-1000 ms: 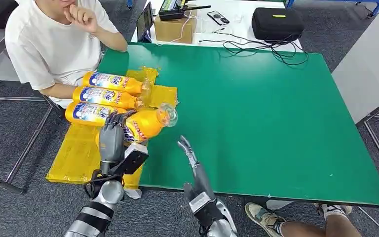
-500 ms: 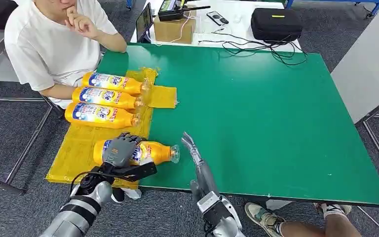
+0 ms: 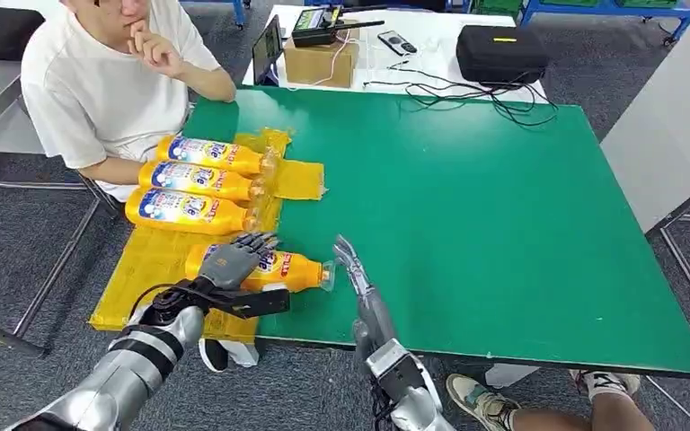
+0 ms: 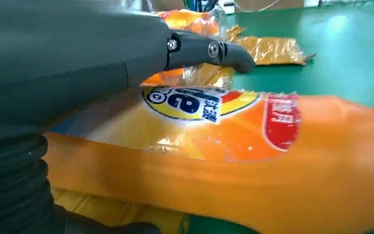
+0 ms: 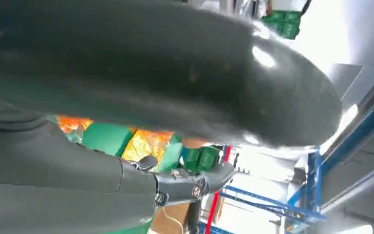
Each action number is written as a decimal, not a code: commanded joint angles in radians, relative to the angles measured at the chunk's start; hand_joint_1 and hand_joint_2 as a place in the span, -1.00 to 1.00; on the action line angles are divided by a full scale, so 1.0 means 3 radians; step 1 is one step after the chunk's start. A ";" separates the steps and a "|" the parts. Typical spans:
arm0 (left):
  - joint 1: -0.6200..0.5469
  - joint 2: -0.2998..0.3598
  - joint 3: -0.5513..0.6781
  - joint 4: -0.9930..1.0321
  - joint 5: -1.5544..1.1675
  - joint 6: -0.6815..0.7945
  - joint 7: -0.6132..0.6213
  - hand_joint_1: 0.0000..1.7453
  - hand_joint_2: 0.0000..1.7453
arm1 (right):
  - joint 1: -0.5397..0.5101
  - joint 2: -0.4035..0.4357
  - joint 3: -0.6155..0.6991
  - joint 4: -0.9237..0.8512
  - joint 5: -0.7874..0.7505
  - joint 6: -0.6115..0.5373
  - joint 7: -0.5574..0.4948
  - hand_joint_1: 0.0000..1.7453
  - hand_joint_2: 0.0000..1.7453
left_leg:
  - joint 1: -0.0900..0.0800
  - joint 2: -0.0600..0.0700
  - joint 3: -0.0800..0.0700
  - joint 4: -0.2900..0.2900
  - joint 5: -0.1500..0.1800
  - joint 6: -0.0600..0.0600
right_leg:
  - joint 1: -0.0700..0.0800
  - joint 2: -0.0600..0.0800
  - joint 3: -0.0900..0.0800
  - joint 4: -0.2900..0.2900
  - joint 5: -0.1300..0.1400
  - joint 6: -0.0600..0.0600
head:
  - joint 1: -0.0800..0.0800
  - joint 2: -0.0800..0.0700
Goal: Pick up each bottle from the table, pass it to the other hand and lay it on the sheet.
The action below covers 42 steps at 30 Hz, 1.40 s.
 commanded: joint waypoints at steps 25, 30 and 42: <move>0.0749 -0.0257 -0.0412 -0.2334 0.2654 -0.0972 -0.0973 -1.00 1.00 | -0.0041 -0.0178 -0.0085 0.0228 -0.0045 -0.0144 -0.0013 -1.00 -1.00 | 0.0004 0.0008 -0.0060 0.0008 0.0014 0.0008 | 0.0006 -0.0005 -0.0046 0.0004 0.0016 -0.0010 | 0.0000 0.0000; 0.0923 -0.0589 -0.0292 -0.2804 0.3122 -0.0537 -0.1084 -1.00 1.00 | 0.0091 -0.0307 0.0125 -0.0602 -0.0059 -0.0691 -0.0013 -1.00 -1.00 | 0.0003 0.0019 -0.0069 0.0012 0.0010 0.0006 | 0.0005 0.0000 -0.0057 0.0008 0.0016 -0.0010 | -0.0001 0.0000; 0.1208 -0.0865 -0.0064 -0.2802 0.3883 0.0159 -0.0977 -1.00 1.00 | 0.0380 -0.0205 -0.0284 -0.1210 0.0143 -0.1577 -0.0013 -1.00 -1.00 | 0.0001 0.0023 -0.0066 0.0003 0.0013 0.0006 | 0.0003 0.0008 -0.0057 0.0001 0.0020 -0.0011 | -0.0001 0.0000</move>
